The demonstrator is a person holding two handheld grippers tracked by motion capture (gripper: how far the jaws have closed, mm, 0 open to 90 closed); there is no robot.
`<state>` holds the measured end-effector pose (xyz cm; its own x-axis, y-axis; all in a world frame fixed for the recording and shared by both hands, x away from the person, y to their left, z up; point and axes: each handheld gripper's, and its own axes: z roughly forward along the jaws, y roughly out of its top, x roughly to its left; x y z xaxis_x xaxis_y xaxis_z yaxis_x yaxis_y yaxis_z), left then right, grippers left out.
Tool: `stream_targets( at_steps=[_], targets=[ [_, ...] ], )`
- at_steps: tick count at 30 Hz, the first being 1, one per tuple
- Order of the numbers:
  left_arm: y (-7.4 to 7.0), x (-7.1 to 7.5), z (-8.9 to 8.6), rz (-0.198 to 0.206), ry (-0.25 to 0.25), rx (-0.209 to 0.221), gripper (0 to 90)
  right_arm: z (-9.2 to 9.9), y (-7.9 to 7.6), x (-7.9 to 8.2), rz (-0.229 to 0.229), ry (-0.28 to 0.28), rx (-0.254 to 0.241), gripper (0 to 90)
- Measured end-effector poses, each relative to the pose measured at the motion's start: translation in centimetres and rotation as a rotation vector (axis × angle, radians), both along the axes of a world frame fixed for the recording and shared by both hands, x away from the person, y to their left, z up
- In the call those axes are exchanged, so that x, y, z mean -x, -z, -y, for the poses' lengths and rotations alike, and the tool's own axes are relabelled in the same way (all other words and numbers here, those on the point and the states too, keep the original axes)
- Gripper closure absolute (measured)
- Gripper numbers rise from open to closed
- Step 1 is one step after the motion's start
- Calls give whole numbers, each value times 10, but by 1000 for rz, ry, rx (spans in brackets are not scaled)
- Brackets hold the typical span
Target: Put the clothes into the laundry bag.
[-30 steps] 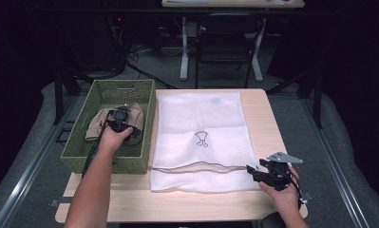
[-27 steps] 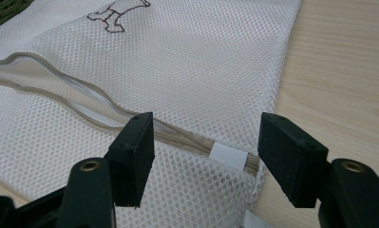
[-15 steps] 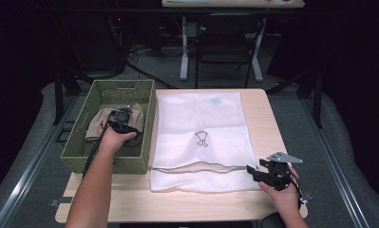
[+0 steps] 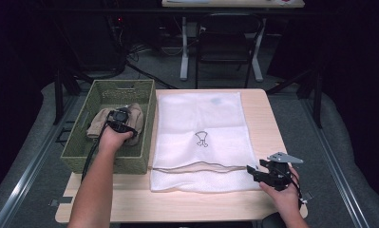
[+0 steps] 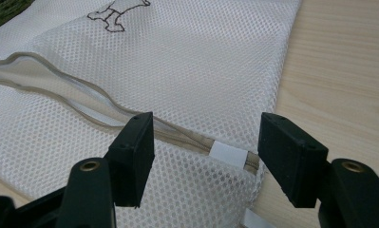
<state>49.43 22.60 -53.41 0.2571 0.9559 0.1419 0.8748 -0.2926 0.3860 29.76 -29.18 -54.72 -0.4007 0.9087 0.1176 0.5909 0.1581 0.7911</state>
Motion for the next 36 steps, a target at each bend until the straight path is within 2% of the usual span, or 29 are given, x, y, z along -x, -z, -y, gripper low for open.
stream_targets(
  at_steps=[4,7,16,23,30,36],
  targets=[
    [-2,0,-2,0,-3,22,365,1,0,0,0,1,-3,371],
    [-3,0,-3,-1,-15,25,367,1,0,0,0,1,-3,371],
    [-2,0,-4,12,0,31,376,1,0,0,-3,1,-5,371],
    [-6,0,-13,-1,-15,114,555,1,0,0,-2,0,-7,371],
    [-9,1,-12,0,-25,102,664,1,0,0,-2,0,-6,371],
    [-11,1,-14,9,-26,108,689,1,0,0,-2,0,-7,371]
  ],
)
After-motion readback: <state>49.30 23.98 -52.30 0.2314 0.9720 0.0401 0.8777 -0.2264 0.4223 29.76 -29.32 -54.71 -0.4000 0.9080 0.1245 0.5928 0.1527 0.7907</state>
